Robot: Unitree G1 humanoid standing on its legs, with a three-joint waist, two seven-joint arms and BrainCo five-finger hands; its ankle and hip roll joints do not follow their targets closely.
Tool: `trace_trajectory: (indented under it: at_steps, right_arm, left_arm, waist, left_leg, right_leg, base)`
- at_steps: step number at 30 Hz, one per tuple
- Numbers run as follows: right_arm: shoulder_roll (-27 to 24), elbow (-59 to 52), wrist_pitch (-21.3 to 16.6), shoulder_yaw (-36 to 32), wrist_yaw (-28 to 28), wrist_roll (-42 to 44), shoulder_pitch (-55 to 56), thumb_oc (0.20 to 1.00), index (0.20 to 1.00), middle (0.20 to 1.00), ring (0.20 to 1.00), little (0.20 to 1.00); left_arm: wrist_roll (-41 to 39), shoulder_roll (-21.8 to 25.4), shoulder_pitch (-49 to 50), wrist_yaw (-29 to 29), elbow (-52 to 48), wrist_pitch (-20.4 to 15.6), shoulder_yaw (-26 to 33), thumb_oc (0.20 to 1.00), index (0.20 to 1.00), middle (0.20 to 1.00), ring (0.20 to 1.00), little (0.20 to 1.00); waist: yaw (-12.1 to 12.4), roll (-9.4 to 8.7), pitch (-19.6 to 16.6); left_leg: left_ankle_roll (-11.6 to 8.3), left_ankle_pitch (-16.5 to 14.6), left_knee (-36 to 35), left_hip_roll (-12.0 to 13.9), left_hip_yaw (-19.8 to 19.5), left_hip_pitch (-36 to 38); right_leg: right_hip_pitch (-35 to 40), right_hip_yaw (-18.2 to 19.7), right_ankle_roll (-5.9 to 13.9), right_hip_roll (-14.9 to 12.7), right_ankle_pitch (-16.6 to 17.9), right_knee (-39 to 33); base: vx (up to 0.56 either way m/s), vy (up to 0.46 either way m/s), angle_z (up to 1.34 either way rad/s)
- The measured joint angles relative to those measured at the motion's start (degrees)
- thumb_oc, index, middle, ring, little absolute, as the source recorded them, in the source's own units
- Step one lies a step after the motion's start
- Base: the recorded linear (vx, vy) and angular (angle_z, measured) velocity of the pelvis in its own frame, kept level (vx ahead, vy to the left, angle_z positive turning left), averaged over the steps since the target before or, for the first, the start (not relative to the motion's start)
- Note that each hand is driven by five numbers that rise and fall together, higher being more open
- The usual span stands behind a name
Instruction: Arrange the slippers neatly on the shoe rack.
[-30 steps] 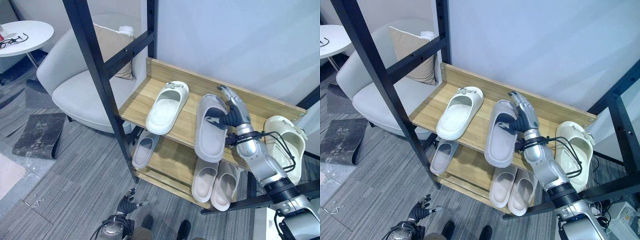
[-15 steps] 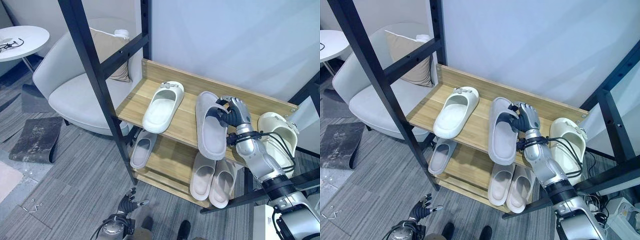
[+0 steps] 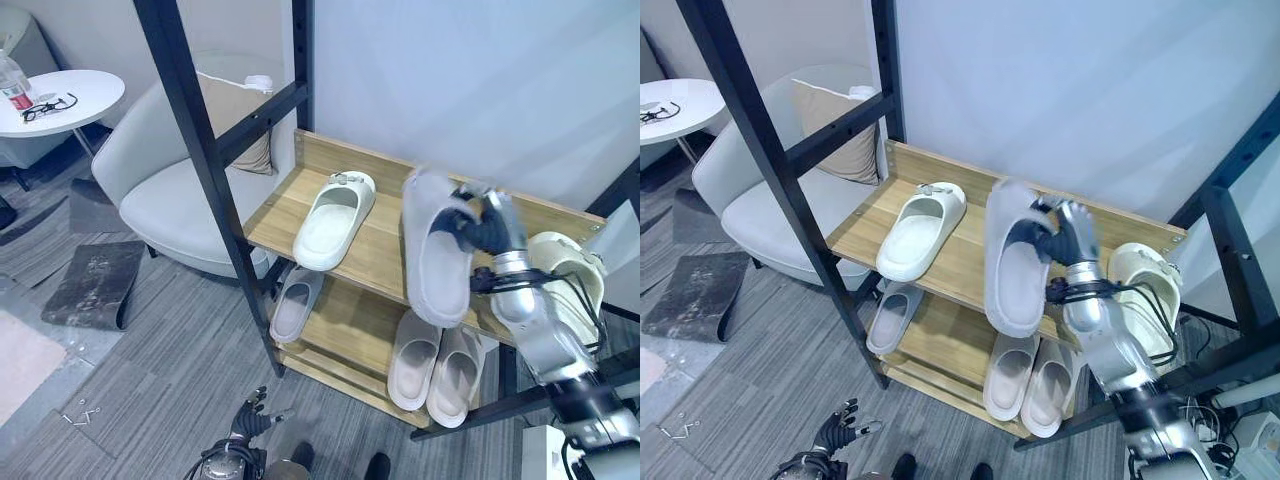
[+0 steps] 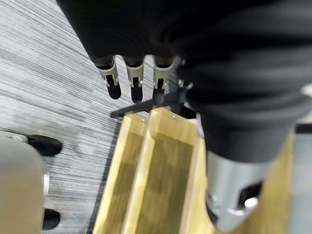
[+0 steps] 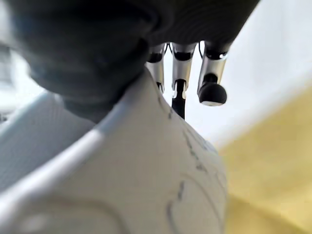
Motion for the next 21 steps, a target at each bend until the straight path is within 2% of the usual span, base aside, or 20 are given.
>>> trace_trajectory:
  at_steps: [1, 4, 5, 6, 9, 10, 12, 15, 17, 20, 21]
  right_arm:
    - [1.34, -6.74, -1.94, -3.59, -2.14, 0.10, -0.01, 0.200, 0.200, 0.200, 0.200, 0.200]
    - [4.60, -14.72, -6.06, -4.78, -3.67, 4.70, -0.20, 0.200, 0.200, 0.200, 0.200, 0.200]
    - [6.45, -15.40, -8.38, -3.59, -3.44, 7.65, -0.52, 0.200, 0.200, 0.200, 0.200, 0.200]
    - [10.57, -16.10, -10.52, -0.09, -2.35, 14.27, -0.76, 0.200, 0.200, 0.200, 0.200, 0.200]
    - [16.94, -14.97, -12.79, 9.09, 1.82, 28.94, -0.62, 0.200, 0.200, 0.200, 0.200, 0.200]
    - [16.64, -13.89, -12.73, 14.69, 5.91, 36.03, -0.48, 0.200, 0.200, 0.200, 0.200, 0.200]
    - [17.28, -14.09, -12.55, 21.54, 11.32, 47.39, -0.51, 0.200, 0.200, 0.200, 0.200, 0.200]
    - [18.52, -14.93, -11.03, 28.51, 17.98, 58.48, -0.75, 0.200, 0.200, 0.200, 0.200, 0.200]
    - [19.74, -14.78, -10.50, 31.88, 19.12, 61.43, -2.48, 0.200, 0.200, 0.200, 0.200, 0.200]
    - [19.71, -10.42, -8.79, 37.78, 23.00, 60.53, -5.69, 0.200, 0.200, 0.200, 0.200, 0.200]
    - [19.75, -8.92, -7.79, 38.46, 23.80, 60.24, -5.70, 0.200, 0.200, 0.200, 0.200, 0.200]
  left_arm:
    - [0.00, -0.51, 0.46, 0.29, 0.02, 0.00, 0.45, 1.000, 1.000, 1.000, 1.000, 1.000]
    - [-0.03, -1.03, 1.34, 0.13, -0.35, -0.09, 0.17, 1.000, 1.000, 1.000, 1.000, 1.000]
    - [-0.09, -1.07, 1.56, 0.16, -0.36, -0.08, -0.41, 1.000, 1.000, 1.000, 1.000, 1.000]
    - [-0.10, -1.02, 1.55, 0.18, -0.39, -0.05, -1.22, 1.000, 1.000, 1.000, 1.000, 1.000]
    - [-0.12, -1.55, 1.06, 0.20, -0.39, 0.06, -2.41, 1.000, 1.000, 1.000, 1.000, 1.000]
    - [-0.59, -2.40, 0.61, 0.35, -0.55, 0.06, -2.40, 1.000, 1.000, 1.000, 1.000, 1.000]
    - [-1.10, -2.81, 0.48, 0.81, -0.53, 0.10, -2.09, 1.000, 1.000, 1.000, 1.000, 1.000]
    - [-1.22, -2.92, -0.01, 1.65, -0.11, 0.18, -1.85, 1.000, 1.000, 1.000, 1.000, 1.000]
    - [-1.35, -3.11, -0.54, 2.20, 1.12, 0.04, -1.63, 1.000, 1.000, 1.000, 1.000, 1.000]
    - [-1.34, -3.09, -0.99, 2.53, 1.94, -0.04, -1.84, 1.000, 1.000, 1.000, 1.000, 1.000]
    - [-1.34, -3.10, -0.98, 2.55, 1.93, -0.28, -1.81, 1.000, 1.000, 1.000, 1.000, 1.000]
  waist:
    - [-0.99, 0.37, -0.07]
    - [-2.18, 0.73, -0.13]
    - [-2.37, 0.92, -0.18]
    - [-3.12, 1.20, -0.22]
    - [-3.91, 1.66, -0.16]
    - [-3.83, 1.79, -0.24]
    - [-2.97, 1.87, -0.32]
    - [-1.96, 1.91, -0.50]
    - [-1.22, 2.12, -0.49]
    - [-0.68, 1.93, -0.62]
    - [0.43, 1.95, -0.64]
  left_leg:
    - [-0.01, -0.01, 0.00, 0.05, 0.15, 0.06]
    - [-0.08, -0.08, -0.02, 0.20, 1.39, 0.36]
    - [-0.04, -0.04, -0.01, 0.24, 1.52, 0.32]
    - [-0.51, -0.49, -0.17, 0.33, 1.58, 0.42]
    - [-0.65, -0.53, -0.35, 0.42, 1.70, 0.38]
    - [-0.82, -0.38, -0.35, 0.37, 1.59, -0.07]
    - [-0.90, -0.24, -0.34, 0.38, 1.48, -0.64]
    - [-0.92, -0.18, -0.25, 0.32, 1.19, -0.94]
    - [-0.95, 0.03, -0.25, 0.19, -0.19, -1.29]
    - [-1.16, 0.16, 0.00, 0.18, -1.68, -1.19]
    - [-1.22, 0.22, 0.00, 0.19, -1.87, -1.31]
  right_leg:
    - [0.00, 0.08, 0.00, 0.05, 0.00, 0.00]
    - [-0.08, 0.81, 0.07, 0.16, -0.32, 0.00]
    - [-0.09, 1.37, -0.05, 0.23, -0.24, 0.02]
    - [-0.10, 1.53, -0.09, 0.31, -0.24, 0.02]
    - [-0.23, 1.60, -0.16, 0.40, -0.16, 0.03]
    - [-0.54, 1.49, -0.23, 0.33, -0.19, 0.03]
    - [-1.05, 1.45, -0.37, 0.33, -0.06, 0.11]
    - [-1.00, 0.93, -0.19, 0.29, 0.11, 0.31]
    - [-0.87, -0.12, -0.14, 0.19, -0.01, 0.31]
    - [-0.09, -1.93, -0.33, 0.19, -0.57, 0.31]
    - [-0.02, -2.13, -0.37, 0.22, -0.64, 0.31]
  base:
    - [-0.04, -0.016, -0.06]
    - [-0.05, -0.013, -0.15]
    - [-0.10, -0.009, -0.23]
    - [-0.03, -0.020, -0.15]
    - [-0.04, -0.009, -0.01]
    - [-0.05, -0.024, 0.07]
    - [-0.04, -0.025, 0.04]
    - [-0.03, -0.026, 0.12]
    - [-0.04, -0.034, 0.24]
    - [-0.03, -0.023, 0.29]
    - [-0.04, -0.028, 0.18]
